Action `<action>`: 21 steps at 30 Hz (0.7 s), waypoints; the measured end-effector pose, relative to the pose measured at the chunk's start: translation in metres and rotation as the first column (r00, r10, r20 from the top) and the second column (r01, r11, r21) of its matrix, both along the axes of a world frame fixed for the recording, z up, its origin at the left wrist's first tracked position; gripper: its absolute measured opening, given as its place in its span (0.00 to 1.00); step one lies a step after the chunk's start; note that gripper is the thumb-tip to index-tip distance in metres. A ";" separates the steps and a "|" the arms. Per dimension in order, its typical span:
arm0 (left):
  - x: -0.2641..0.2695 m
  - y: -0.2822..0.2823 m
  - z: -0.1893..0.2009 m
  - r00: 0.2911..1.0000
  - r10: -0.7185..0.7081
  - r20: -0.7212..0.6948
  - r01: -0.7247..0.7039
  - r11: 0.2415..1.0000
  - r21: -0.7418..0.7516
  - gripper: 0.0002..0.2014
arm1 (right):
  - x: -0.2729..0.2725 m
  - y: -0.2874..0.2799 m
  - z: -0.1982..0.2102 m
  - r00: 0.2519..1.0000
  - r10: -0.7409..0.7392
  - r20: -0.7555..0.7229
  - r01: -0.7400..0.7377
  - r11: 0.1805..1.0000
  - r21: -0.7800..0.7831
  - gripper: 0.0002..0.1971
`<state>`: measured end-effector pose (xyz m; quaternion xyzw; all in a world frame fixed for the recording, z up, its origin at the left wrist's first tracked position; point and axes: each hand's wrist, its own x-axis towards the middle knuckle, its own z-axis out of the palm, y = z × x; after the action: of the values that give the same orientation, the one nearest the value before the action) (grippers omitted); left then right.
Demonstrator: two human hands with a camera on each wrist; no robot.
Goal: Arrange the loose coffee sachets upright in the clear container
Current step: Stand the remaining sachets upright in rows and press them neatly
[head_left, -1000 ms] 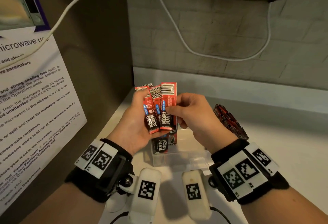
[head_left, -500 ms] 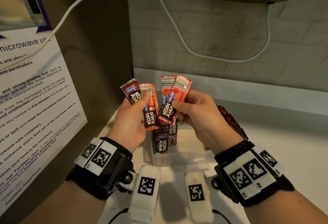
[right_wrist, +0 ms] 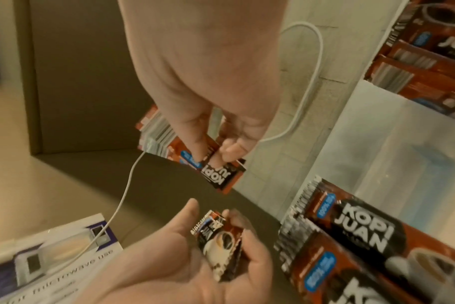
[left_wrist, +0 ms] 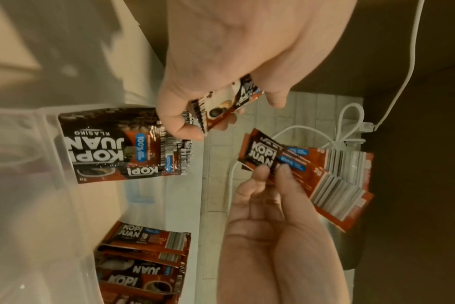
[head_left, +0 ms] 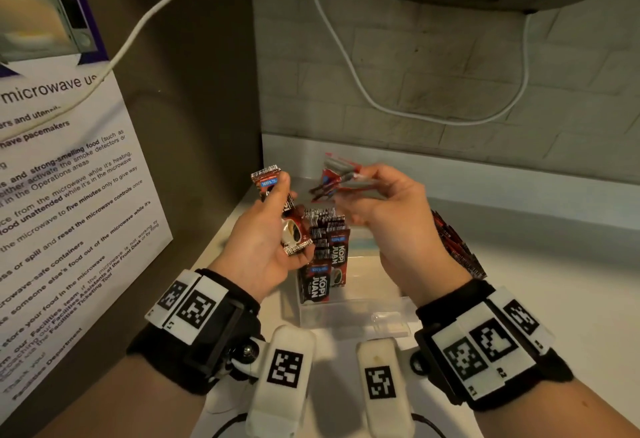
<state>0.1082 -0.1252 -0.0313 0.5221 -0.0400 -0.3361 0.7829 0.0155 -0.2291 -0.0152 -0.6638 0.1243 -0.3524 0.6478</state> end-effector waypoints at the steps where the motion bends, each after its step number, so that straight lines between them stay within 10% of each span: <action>1: 0.001 0.001 0.001 1.000 -0.014 -0.024 0.014 1.000 -0.004 0.19 | 0.000 -0.002 0.000 0.998 -0.023 0.065 0.027 0.998 -0.062 0.19; 6: -0.004 0.004 0.011 0.978 -0.198 -0.059 0.189 0.973 -0.135 0.18 | 0.000 0.000 -0.013 0.994 -0.027 0.109 0.074 0.887 -0.456 0.16; 15: -0.002 0.000 0.001 1.000 -0.005 0.006 0.005 0.993 -0.121 0.12 | -0.002 0.002 -0.003 0.969 -0.069 -0.238 -0.019 0.937 -0.349 0.16; 21: -0.008 -0.012 -0.005 0.999 0.033 0.001 -0.032 0.996 -0.088 0.08 | 0.008 0.014 -0.005 0.861 -0.207 -0.465 -0.157 0.761 -0.629 0.12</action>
<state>0.1000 -0.1375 -0.0362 0.4883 -0.0472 -0.3206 0.8103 0.0234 -0.2152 -0.0199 -0.9127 0.1701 -0.1943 0.3166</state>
